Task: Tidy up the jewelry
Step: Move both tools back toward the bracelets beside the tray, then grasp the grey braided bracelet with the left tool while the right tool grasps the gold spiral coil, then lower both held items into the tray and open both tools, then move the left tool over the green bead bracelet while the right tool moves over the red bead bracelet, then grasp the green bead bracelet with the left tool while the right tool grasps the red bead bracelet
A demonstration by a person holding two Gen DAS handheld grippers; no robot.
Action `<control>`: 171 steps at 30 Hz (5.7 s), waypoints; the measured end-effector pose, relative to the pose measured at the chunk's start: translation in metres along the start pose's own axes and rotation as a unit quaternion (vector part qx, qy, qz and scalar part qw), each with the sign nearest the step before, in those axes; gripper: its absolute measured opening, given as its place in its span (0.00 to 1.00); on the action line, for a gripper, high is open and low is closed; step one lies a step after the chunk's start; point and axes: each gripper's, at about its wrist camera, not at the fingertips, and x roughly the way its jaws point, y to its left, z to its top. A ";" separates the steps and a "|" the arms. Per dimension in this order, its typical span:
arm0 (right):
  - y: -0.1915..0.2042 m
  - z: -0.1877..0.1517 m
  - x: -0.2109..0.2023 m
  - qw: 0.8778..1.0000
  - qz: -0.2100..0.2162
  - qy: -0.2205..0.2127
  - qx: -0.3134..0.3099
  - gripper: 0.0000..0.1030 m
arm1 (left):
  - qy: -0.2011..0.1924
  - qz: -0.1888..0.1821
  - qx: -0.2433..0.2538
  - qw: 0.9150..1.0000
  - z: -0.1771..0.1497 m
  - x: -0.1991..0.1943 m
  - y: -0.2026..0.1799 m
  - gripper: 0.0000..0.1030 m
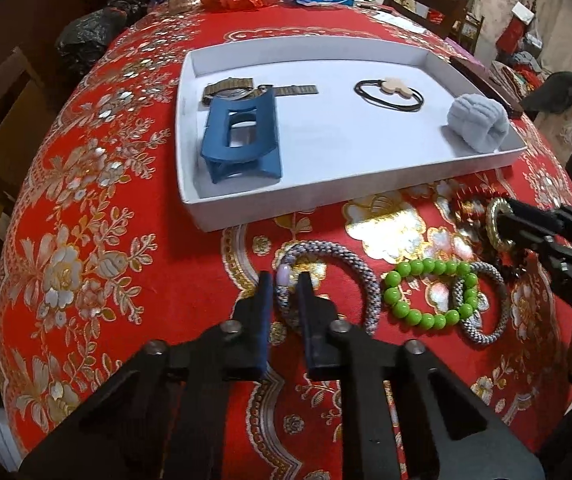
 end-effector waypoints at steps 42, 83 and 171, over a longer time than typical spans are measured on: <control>-0.009 0.058 -0.057 0.995 -0.026 -0.051 0.083 0.10 | -0.057 -0.048 -0.038 0.997 0.096 -0.051 -0.006 0.05; -0.021 0.101 0.012 0.993 0.011 -0.053 0.107 0.33 | -0.082 -0.019 -0.019 0.996 0.123 0.015 -0.012 0.42; -0.020 0.014 -0.065 0.991 0.058 -0.073 0.099 0.08 | -0.027 -0.060 -0.018 0.998 0.007 -0.037 -0.032 0.07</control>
